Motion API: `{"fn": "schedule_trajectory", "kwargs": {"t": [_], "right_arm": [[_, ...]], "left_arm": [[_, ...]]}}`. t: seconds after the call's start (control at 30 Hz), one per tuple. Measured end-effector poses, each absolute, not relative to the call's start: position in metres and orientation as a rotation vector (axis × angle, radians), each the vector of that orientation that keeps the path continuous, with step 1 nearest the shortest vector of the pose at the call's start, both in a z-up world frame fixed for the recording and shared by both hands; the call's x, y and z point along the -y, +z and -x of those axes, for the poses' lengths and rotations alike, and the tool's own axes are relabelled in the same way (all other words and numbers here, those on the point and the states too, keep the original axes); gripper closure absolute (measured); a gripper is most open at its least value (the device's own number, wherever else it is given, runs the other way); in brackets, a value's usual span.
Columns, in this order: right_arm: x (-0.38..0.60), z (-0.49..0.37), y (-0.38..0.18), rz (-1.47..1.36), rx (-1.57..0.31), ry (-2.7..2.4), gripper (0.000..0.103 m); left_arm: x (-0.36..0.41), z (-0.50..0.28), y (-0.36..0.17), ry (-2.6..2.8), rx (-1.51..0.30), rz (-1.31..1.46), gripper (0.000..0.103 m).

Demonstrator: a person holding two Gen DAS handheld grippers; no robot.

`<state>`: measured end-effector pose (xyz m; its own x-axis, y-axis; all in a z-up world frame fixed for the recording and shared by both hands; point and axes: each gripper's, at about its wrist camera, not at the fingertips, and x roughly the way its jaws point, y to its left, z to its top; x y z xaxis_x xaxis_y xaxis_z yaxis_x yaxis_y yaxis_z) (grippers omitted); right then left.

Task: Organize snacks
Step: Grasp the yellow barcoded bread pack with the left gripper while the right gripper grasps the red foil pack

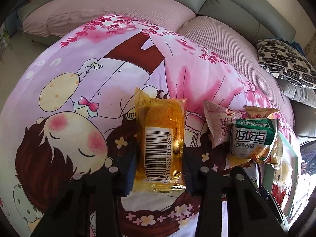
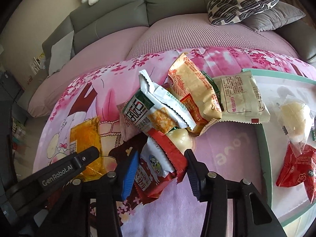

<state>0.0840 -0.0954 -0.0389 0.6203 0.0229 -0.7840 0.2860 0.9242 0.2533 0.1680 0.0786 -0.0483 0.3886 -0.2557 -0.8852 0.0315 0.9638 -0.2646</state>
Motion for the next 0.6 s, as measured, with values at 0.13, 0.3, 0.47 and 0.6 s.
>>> {"fn": "schedule_trajectory", "kwargs": {"t": [0.13,0.3,0.47,0.6], "right_arm": [[0.102,-0.076,-0.034,-0.39,-0.89,-0.148,0.062],[0.11,-0.062,-0.024,-0.395,-0.873,-0.14,0.071],[0.121,-0.051,-0.021,-0.416,-0.872,-0.135,0.074],[0.13,-0.038,-0.011,-0.409,-0.855,-0.144,0.076]], "left_arm": [[-0.079,-0.163,-0.04,-0.182,-1.14,0.225,0.061],[-0.075,-0.155,-0.027,-0.184,-1.106,0.211,0.061],[-0.07,-0.148,-0.021,-0.202,-1.094,0.197,0.062],[-0.067,-0.142,-0.014,-0.209,-1.076,0.188,0.062]]}}
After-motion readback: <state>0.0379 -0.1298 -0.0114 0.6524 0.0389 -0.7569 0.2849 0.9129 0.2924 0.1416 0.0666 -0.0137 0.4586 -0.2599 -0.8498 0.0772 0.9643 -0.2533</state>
